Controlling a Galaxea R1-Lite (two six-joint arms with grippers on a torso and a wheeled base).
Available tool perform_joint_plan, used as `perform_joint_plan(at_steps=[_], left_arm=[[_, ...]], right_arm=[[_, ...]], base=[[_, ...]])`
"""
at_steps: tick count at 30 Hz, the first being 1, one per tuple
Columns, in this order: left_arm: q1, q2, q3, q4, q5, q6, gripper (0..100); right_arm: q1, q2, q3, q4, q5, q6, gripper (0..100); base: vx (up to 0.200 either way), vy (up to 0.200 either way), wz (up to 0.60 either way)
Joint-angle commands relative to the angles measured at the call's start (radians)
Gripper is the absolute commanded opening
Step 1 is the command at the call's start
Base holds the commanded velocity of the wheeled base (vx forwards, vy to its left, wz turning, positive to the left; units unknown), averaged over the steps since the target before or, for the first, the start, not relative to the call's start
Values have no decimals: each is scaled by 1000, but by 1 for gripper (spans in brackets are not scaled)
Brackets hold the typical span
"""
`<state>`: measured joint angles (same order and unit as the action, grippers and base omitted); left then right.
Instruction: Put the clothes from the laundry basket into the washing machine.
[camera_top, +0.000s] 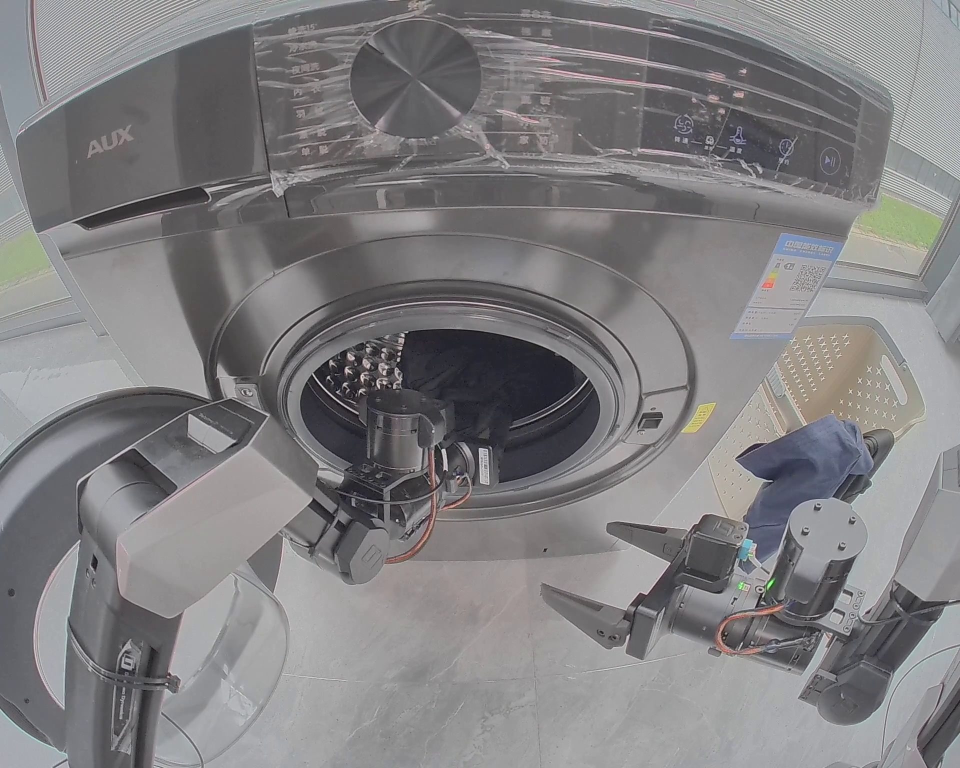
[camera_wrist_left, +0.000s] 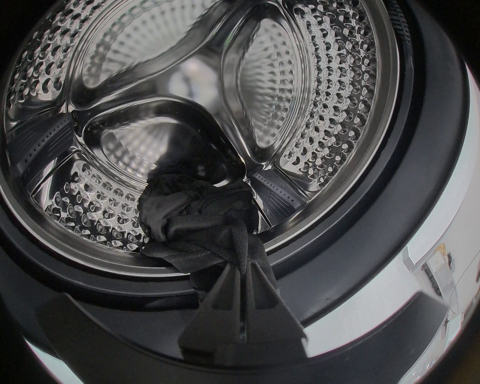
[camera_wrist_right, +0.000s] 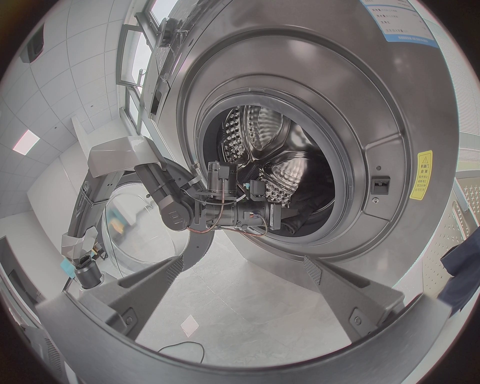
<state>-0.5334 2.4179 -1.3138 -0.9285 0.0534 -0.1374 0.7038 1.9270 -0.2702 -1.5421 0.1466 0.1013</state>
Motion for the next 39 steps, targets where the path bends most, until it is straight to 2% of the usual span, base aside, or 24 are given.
perform_joint_plan(at_steps=[1,5,6,7,8,10,19,27,28,36,39], left_arm=[[1,20,-33,-3,2,-4,0],[15,40,-139,-15,19,-28,0],[24,60,-216,-24,46,-50,0],[24,61,-222,-24,48,-51,0],[35,83,-289,-27,74,-65,0],[44,113,-355,-33,86,-77,0],[64,221,-585,-53,103,-80,0],[64,254,-627,-46,121,-80,0],[64,253,-625,-44,121,-82,100],[52,190,-507,-39,128,-94,100],[47,161,-469,-36,149,-94,100]], right_arm=[[-1,0,0,-1,1,0,100],[0,1,-1,-1,1,0,100],[0,1,-1,-1,1,0,100],[0,1,-1,0,1,0,100],[0,1,-1,0,1,0,100],[0,1,-1,-1,1,0,100],[0,3,-3,0,1,0,100],[0,1,-1,0,1,0,100],[0,1,-3,0,1,0,100],[0,3,-1,0,1,2,100],[0,3,-1,0,1,2,100]], base=[[0,0,0],[0,0,0],[0,0,0],[0,0,0],[0,0,0],[0,0,0],[0,0,0],[0,0,0],[0,0,0],[0,0,0],[0,0,0]])
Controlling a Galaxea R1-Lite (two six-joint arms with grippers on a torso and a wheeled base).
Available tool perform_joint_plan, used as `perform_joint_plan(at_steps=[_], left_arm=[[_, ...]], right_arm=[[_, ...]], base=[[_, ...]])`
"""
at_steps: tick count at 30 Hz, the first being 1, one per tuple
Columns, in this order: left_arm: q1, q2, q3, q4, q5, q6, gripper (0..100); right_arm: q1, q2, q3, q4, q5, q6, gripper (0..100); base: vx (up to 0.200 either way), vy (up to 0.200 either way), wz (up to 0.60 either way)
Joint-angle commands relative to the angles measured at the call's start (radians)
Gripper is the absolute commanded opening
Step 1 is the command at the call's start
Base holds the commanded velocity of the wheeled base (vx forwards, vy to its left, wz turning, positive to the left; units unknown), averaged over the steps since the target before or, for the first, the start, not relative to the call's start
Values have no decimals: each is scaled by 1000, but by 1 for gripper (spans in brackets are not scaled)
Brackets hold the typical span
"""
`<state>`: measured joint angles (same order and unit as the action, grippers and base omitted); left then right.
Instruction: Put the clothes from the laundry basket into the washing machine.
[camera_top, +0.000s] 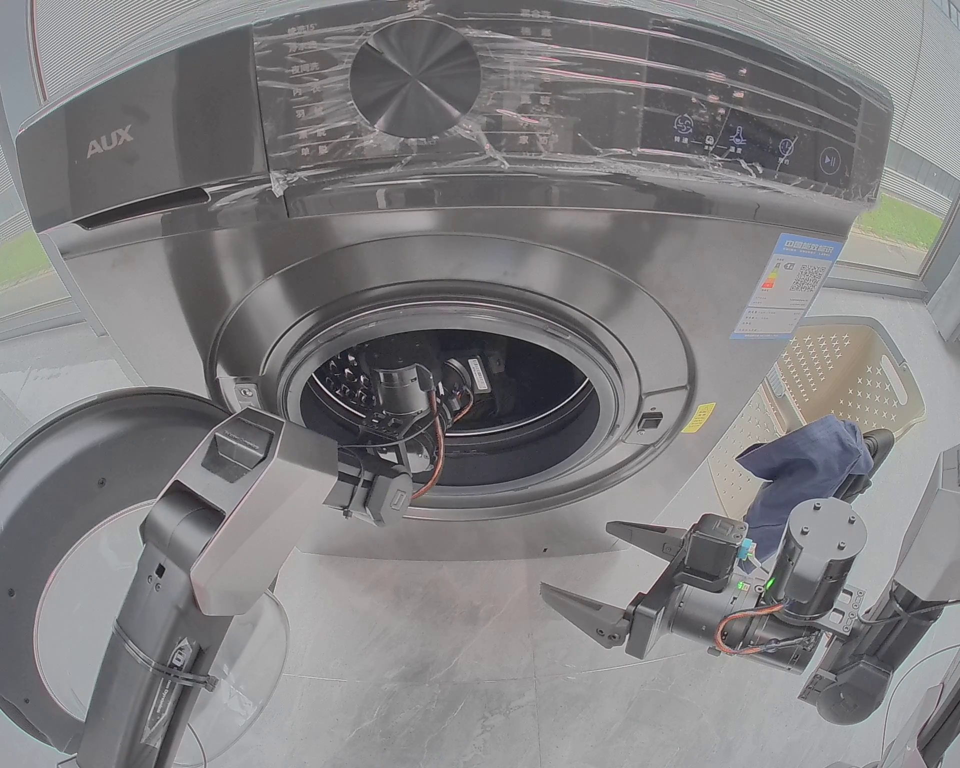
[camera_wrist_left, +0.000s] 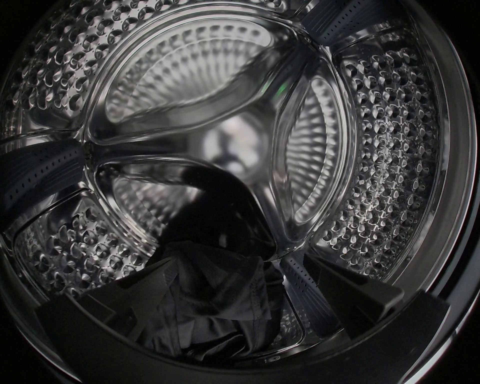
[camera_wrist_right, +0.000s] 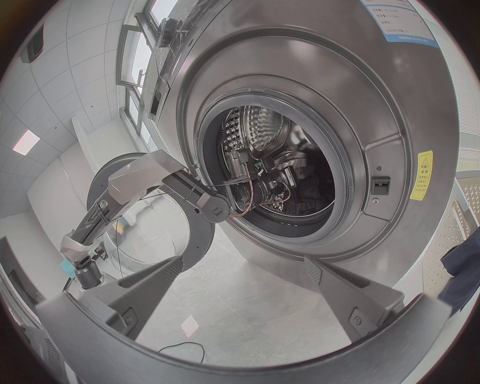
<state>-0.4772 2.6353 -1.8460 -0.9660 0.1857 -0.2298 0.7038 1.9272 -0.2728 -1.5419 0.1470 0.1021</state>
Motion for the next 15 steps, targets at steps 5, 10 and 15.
perform_joint_plan(at_steps=[5,10,15], left_arm=[[-14,-103,151,49,37,1,100],[-43,-169,240,46,37,3,100],[-77,-212,255,32,35,6,100]], right_arm=[[2,3,1,0,0,1,100],[0,1,1,-1,0,1,100],[0,1,1,-1,0,1,100]], base=[[0,0,0],[0,0,0],[0,0,0]])
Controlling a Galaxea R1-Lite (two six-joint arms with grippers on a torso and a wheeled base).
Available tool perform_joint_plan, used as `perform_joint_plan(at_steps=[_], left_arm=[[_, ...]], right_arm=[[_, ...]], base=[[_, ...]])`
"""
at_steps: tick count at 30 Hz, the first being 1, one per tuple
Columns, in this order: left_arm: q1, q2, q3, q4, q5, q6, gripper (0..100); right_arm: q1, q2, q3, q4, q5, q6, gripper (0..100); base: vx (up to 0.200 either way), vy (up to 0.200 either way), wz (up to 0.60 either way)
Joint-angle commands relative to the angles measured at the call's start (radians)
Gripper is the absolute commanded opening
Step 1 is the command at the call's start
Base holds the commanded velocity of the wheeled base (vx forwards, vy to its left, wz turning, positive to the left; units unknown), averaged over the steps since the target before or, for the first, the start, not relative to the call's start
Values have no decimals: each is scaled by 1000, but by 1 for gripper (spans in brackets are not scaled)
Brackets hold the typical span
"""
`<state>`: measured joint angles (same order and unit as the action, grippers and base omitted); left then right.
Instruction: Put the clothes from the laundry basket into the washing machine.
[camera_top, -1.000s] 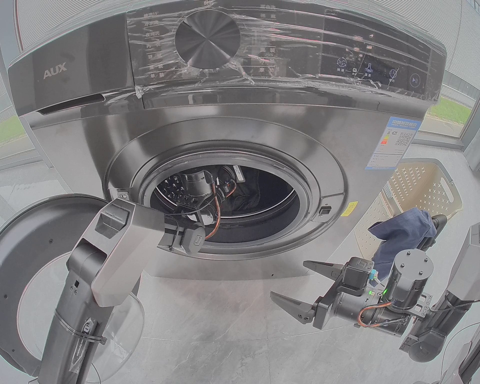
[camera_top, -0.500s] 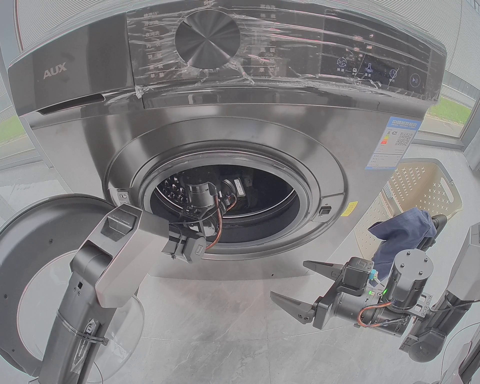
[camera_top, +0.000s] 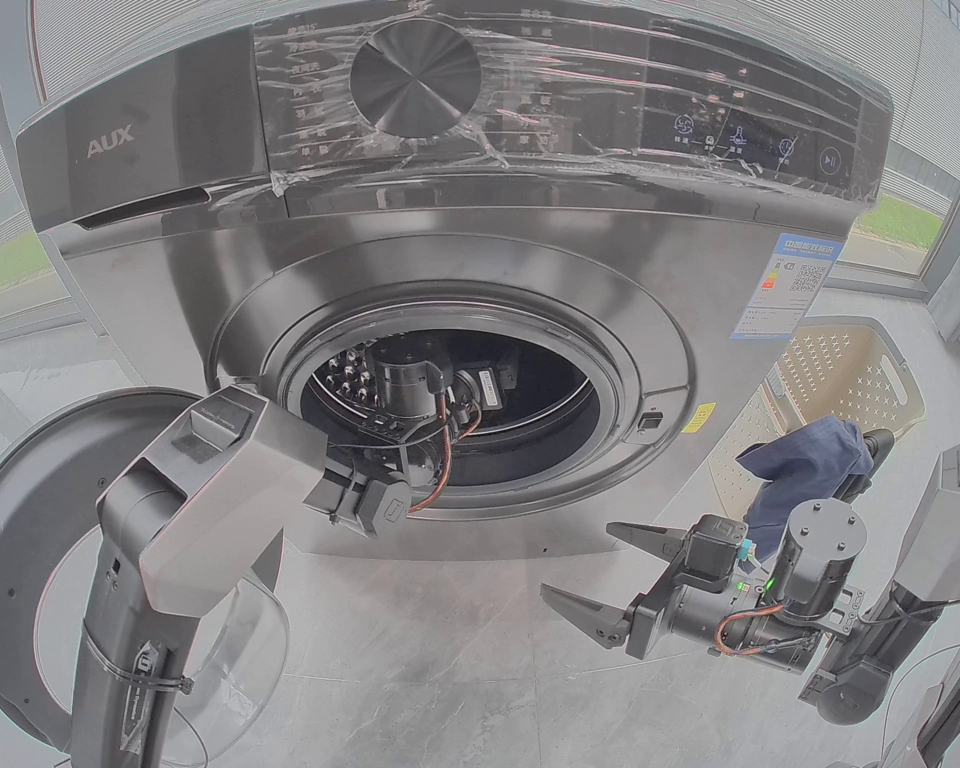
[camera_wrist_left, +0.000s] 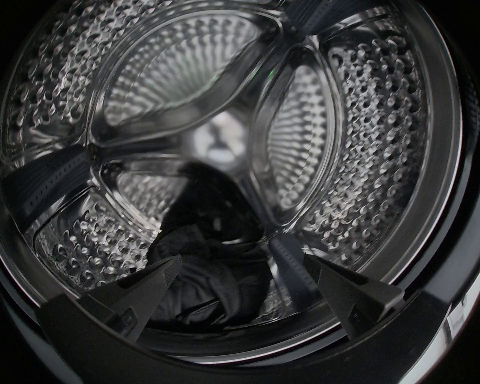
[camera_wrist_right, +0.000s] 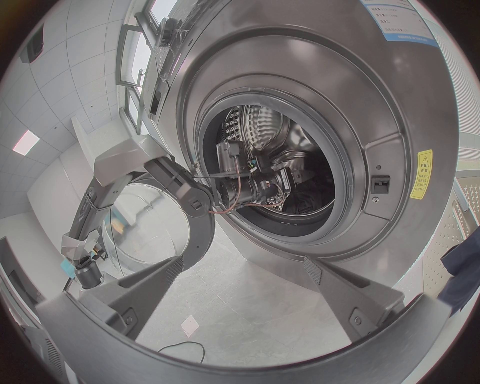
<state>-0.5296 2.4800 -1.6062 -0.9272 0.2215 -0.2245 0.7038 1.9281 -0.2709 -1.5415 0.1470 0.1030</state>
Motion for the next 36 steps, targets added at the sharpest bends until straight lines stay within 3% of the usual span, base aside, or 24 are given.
perform_joint_plan(at_steps=[1,8,15,20,28,36], left_arm=[[-27,-58,14,-13,-2,2,100],[-41,-62,48,-45,-4,8,100],[-79,-102,250,-101,-5,28,100],[-110,-204,525,-226,-47,43,100],[-158,-406,887,-400,-73,54,100],[-219,-661,1184,-461,-91,53,100]], right_arm=[[0,0,-1,0,0,0,100],[-1,-3,1,-2,0,0,100],[-1,-8,5,-2,0,0,100],[-14,-11,13,0,0,0,100],[-26,-70,55,-2,-1,-2,100],[-112,-210,144,0,-21,-3,100]], base=[[0,0,0],[0,0,0],[0,0,0],[0,0,0],[0,0,0],[0,0,0]])
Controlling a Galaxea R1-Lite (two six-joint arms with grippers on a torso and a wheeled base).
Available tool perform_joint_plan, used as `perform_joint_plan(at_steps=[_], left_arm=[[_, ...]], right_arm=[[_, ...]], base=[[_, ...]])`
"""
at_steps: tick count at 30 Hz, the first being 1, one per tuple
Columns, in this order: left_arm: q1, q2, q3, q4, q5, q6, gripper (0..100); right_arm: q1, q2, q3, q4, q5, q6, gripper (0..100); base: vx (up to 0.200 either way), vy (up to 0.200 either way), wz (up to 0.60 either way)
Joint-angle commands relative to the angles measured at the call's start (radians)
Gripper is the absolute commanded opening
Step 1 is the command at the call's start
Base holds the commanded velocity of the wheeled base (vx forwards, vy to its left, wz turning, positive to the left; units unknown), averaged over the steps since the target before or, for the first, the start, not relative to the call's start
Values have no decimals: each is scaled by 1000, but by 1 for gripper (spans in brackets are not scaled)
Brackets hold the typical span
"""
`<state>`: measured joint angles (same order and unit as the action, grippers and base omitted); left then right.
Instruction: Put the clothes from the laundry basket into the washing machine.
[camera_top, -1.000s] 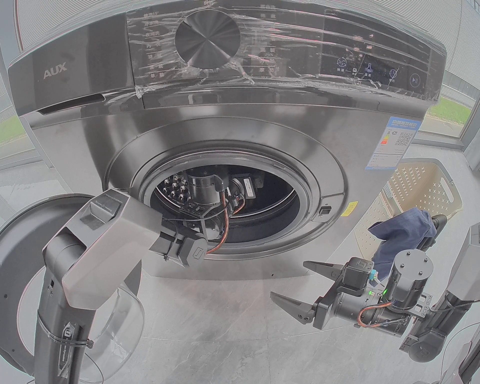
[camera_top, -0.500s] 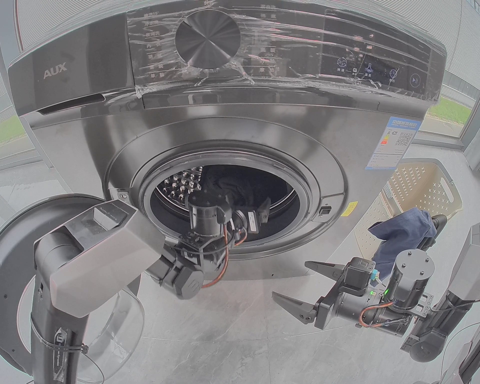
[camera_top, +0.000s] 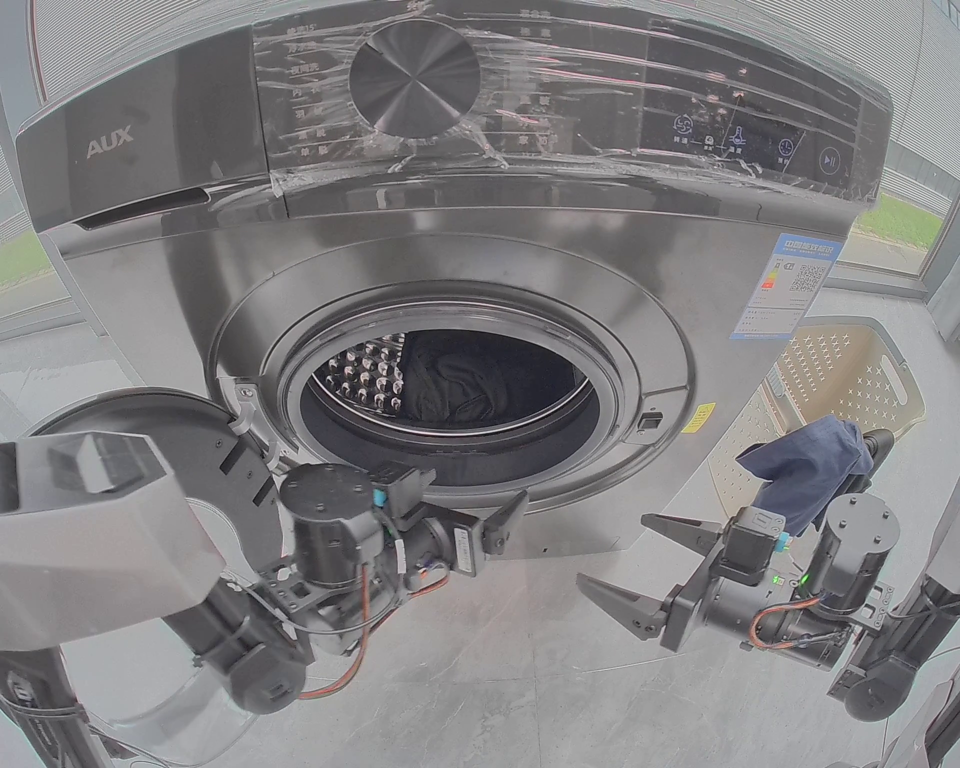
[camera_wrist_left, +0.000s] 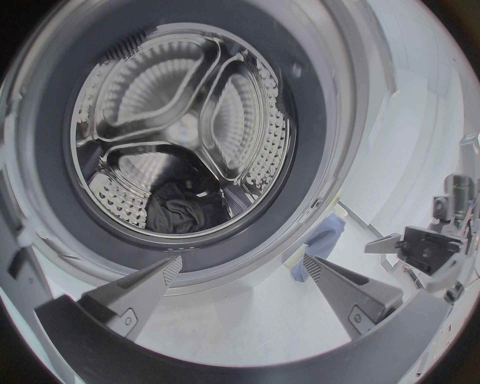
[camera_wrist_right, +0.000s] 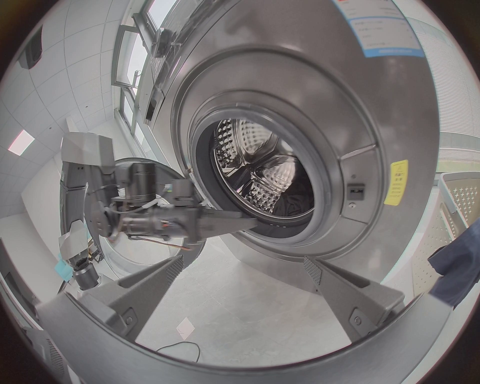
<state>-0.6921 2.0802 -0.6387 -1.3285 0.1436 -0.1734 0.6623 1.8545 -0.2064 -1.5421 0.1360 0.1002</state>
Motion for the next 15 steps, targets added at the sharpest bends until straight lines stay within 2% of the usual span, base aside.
perform_joint_plan(at_steps=[1,10,11,15], left_arm=[[-56,-278,232,-61,-12,2,100],[-43,-466,409,-81,-1,3,100],[-43,-466,409,-81,-1,3,100],[-14,-540,478,-90,28,11,100]], right_arm=[[-76,-146,84,0,-10,-1,100],[-233,-268,174,2,-10,-2,100],[-233,-268,174,2,-10,-2,100],[-293,-350,206,19,-10,-2,100]], base=[[0,0,0],[0,0,0],[0,0,0],[-200,0,0]])
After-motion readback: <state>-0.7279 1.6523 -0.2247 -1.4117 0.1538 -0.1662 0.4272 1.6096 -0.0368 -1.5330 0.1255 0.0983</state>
